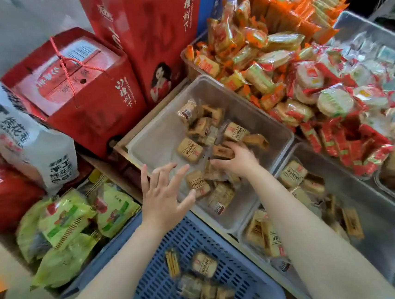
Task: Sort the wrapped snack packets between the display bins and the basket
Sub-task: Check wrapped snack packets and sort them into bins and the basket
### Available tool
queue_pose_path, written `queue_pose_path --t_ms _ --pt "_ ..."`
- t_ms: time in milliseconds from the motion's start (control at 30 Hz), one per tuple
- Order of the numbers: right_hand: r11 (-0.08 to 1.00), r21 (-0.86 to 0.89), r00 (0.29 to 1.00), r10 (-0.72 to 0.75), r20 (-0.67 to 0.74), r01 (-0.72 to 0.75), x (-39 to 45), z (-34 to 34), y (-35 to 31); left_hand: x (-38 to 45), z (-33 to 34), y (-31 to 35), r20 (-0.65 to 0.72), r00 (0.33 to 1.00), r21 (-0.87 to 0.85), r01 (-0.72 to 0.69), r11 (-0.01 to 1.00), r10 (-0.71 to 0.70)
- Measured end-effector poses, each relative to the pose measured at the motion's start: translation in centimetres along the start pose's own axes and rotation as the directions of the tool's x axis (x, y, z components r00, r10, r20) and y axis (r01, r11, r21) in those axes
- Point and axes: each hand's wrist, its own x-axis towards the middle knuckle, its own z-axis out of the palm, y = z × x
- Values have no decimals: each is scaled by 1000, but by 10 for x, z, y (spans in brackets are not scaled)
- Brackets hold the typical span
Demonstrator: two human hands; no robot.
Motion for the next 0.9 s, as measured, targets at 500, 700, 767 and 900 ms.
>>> queue_pose_path --t_ms 500,700,767,900 --pt "918 330 975 -212 -64 221 -6 -2 -18 0 4 1 -47 999 -5 2 1000 -2" --pt "988 48 976 -153 152 148 6 16 -19 -1 3 1 -27 1000 3 5 1000 -4" --pt "992 27 976 -127 176 124 8 13 -19 -1 2 1 -28 1000 1 3 1000 -3" --pt "997 -11 949 -68 307 75 9 7 -20 0 4 1 -32 999 -3 0 1000 0"
